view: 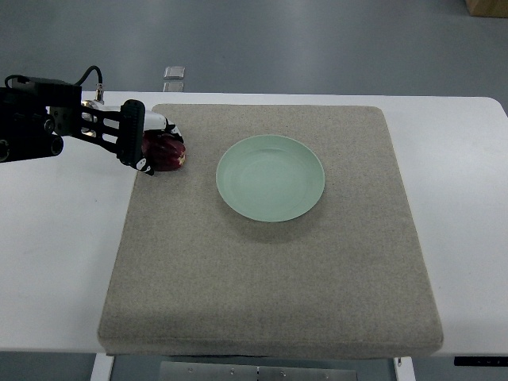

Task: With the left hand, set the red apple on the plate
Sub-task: 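Lower the left hand around the red apple and close the fingers, then lift the apple with the left hand and carry it onto the plate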

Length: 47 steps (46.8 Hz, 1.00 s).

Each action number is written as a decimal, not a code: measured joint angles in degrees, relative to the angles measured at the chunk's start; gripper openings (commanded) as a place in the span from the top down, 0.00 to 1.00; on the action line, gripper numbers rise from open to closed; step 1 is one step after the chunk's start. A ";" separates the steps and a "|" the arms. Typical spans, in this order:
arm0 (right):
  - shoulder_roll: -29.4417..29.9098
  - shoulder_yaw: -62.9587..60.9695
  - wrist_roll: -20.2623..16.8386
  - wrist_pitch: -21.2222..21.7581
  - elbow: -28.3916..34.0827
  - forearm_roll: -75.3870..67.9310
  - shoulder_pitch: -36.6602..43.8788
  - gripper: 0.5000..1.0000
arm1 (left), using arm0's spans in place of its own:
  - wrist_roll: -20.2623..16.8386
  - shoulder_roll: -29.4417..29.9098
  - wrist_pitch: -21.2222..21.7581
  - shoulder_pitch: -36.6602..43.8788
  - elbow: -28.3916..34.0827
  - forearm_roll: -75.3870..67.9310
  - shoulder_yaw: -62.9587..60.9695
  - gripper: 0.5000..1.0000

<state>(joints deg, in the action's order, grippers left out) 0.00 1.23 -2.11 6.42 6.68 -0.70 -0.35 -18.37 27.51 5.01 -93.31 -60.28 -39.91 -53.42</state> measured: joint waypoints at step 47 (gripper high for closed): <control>0.00 0.00 0.00 0.00 0.00 0.00 0.00 0.14 | 0.00 -0.36 0.00 -8.39 -2.62 -1.24 6.07 1.00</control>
<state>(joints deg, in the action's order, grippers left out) 0.00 1.23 -2.11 6.42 6.68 -0.70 -0.35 -18.37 27.15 5.02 -101.70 -62.90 -41.15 -47.35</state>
